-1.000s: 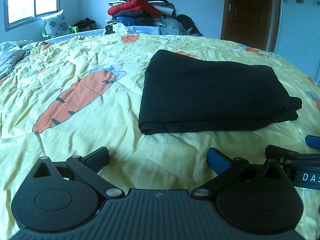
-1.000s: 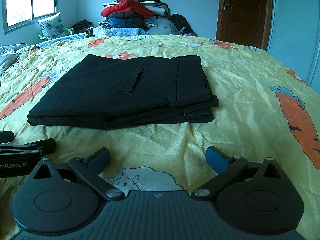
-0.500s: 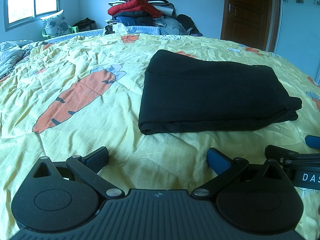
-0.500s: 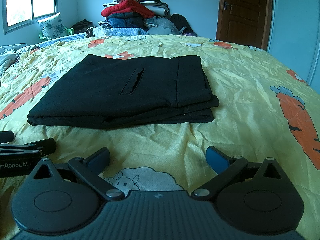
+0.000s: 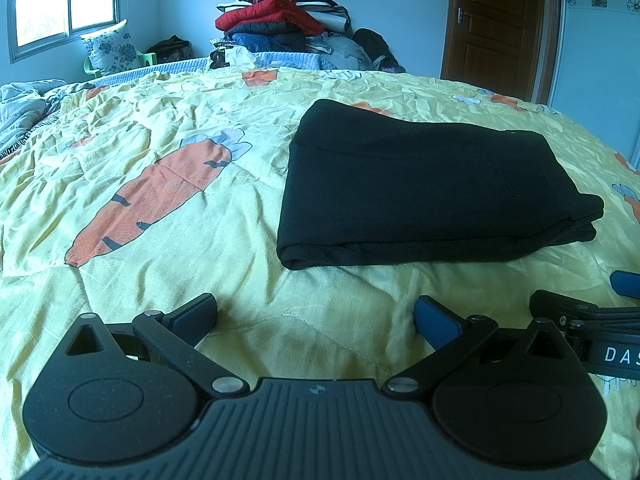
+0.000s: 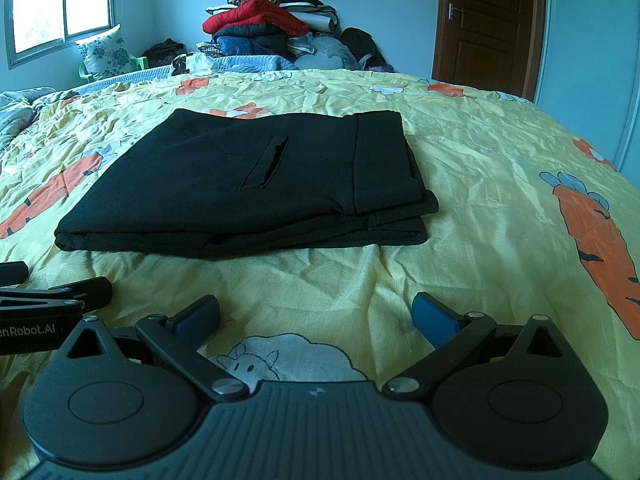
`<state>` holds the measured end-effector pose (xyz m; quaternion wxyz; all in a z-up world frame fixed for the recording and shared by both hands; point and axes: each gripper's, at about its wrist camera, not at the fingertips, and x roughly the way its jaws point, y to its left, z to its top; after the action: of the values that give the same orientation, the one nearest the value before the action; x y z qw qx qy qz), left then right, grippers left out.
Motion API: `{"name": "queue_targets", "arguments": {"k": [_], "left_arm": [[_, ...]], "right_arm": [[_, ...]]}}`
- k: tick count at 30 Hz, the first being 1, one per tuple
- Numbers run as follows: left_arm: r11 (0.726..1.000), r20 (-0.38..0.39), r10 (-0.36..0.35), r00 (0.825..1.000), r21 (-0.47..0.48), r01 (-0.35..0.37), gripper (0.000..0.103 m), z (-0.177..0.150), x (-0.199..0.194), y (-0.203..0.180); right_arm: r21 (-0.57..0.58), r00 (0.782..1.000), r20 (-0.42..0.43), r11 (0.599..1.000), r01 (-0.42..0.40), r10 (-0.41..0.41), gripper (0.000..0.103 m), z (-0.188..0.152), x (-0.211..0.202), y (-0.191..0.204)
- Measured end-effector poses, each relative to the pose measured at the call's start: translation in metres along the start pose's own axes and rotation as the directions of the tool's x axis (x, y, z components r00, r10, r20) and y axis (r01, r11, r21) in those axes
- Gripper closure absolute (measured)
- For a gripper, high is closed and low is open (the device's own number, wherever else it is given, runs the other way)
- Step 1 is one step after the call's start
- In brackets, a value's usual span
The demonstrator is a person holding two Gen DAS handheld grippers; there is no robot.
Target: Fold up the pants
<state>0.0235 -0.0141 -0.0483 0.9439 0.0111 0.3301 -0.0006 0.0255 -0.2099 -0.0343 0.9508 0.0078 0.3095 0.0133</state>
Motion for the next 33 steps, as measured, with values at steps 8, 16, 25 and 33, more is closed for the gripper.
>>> {"name": "queue_targets", "arguments": {"k": [8, 16, 25, 33], "left_arm": [[1.000, 0.000, 0.000, 1.000, 0.000, 0.000, 0.000, 0.0001, -0.0002, 0.0000], [1.000, 0.000, 0.000, 1.000, 0.000, 0.000, 0.000, 0.0001, -0.0002, 0.0000], [1.000, 0.000, 0.000, 1.000, 0.000, 0.000, 0.000, 0.0001, -0.0002, 0.0000], [1.000, 0.000, 0.000, 1.000, 0.000, 0.000, 0.000, 0.0003, -0.0002, -0.0001]], "right_arm": [[0.000, 1.000, 0.000, 1.000, 0.000, 0.000, 0.000, 0.0000, 0.0000, 0.0001], [-0.004, 1.000, -0.002, 1.000, 0.005, -0.005, 0.000, -0.0010, -0.0018, 0.0010], [-0.001, 1.000, -0.001, 1.000, 0.014, -0.014, 0.000, -0.0043, -0.0050, 0.0009], [-0.001, 1.000, -0.001, 1.000, 0.011, -0.011, 0.000, -0.0043, -0.0048, 0.0006]]}}
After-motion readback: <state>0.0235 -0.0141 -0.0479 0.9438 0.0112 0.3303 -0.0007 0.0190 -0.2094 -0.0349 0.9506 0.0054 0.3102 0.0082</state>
